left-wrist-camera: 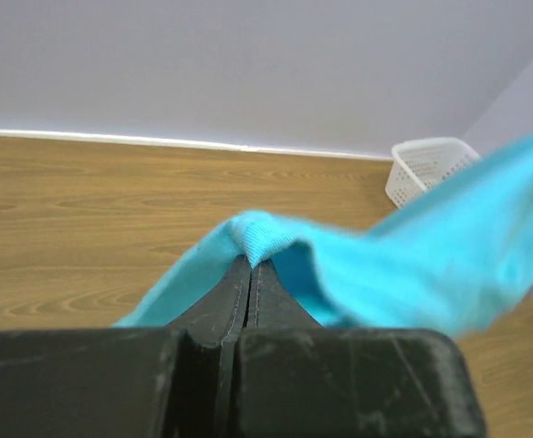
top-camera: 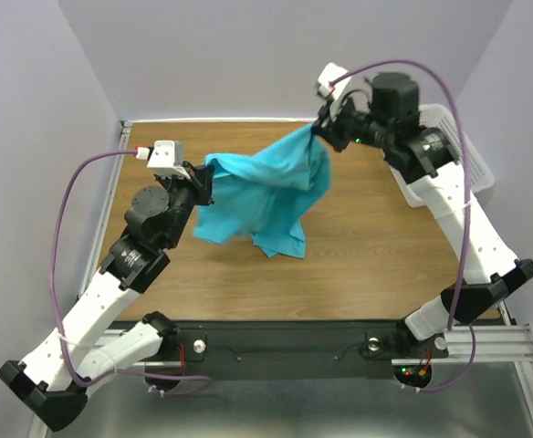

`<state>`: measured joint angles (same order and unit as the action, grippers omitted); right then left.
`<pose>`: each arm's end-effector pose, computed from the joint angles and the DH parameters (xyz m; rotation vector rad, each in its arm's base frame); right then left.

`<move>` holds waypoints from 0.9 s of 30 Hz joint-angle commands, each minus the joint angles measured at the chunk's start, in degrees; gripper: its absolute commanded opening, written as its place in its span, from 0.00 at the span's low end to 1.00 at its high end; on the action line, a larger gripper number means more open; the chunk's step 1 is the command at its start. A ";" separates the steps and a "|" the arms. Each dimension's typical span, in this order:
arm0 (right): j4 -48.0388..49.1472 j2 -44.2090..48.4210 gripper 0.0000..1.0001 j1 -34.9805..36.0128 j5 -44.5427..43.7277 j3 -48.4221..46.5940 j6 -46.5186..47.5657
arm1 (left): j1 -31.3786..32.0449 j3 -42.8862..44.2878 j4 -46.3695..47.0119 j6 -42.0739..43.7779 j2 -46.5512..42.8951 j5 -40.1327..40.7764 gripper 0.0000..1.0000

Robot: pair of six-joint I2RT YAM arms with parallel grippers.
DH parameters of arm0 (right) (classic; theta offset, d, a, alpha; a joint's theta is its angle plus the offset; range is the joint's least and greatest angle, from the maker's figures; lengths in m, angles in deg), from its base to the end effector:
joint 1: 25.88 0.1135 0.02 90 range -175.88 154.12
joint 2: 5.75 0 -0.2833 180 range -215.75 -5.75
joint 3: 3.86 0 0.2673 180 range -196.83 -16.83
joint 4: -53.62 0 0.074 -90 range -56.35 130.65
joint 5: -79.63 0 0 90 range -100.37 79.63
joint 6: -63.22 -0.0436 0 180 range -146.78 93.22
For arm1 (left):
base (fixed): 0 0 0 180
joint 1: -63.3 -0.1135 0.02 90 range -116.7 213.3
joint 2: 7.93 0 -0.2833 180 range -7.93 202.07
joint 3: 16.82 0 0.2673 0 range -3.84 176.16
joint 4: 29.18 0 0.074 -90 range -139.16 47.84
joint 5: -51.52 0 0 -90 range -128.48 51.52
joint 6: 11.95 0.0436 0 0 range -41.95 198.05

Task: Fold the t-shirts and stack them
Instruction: Flatten the tshirt out

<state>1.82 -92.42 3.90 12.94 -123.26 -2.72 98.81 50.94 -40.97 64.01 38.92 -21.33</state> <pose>0.2832 0.1819 0.5036 -1.0979 1.5518 0.4543 0.1622 -0.1000 0.4339 0.0176 1.4376 -0.5023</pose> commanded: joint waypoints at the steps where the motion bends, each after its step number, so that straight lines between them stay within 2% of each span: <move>1: 1.38 -1.74 0.01 -3.67 -9.41 -11.57 -3.30 | -0.09 -2.30 0.30 -0.20 -4.65 -9.46 0.00; 6: 3.32 -4.64 0.01 -5.26 -14.17 -20.29 -6.30 | -0.09 -2.67 3.19 -0.63 -8.35 -28.62 0.00; 9: 3.06 -5.26 0.01 -5.79 -13.64 -23.64 -6.65 | -0.09 -1.88 7.41 -3.96 -8.27 -44.77 0.00; 14: 0.52 -5.78 0.01 -6.31 -10.05 -28.12 -3.58 | -0.17 2.42 15.22 -10.98 -3.35 -58.17 0.00; 16: -0.10 -6.57 0.01 -6.14 -4.44 -28.57 -3.66 | 0.00 3.92 16.91 -14.76 -1.51 -62.30 0.00; 18: 0.07 -9.28 0.01 -6.23 1.87 -28.30 -5.06 | 0.00 4.10 17.27 -16.01 -1.06 -63.03 0.00; 21: 1.82 -15.25 0.01 -5.09 6.30 -28.57 -8.40 | -0.09 0.51 14.56 -16.37 -3.07 -58.56 0.00; 23: 2.96 -18.43 0.01 -1.58 5.61 -29.27 -8.68 | -0.09 -2.83 10.09 -16.28 -5.71 -51.37 0.00; 24: 3.58 -22.18 0.01 1.57 3.43 -29.27 -8.59 | -0.09 -4.32 9.19 -17.15 -6.94 -44.98 0.00; 27: 7.26 -28.97 0.01 5.01 0.52 -31.55 -11.12 | -0.09 -10.65 3.75 -21.27 -13.35 -32.22 0.00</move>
<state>3.63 -114.13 4.18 15.37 -152.94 -10.61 98.83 44.84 -31.94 47.75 31.77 -67.49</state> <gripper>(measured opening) 0.022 0.026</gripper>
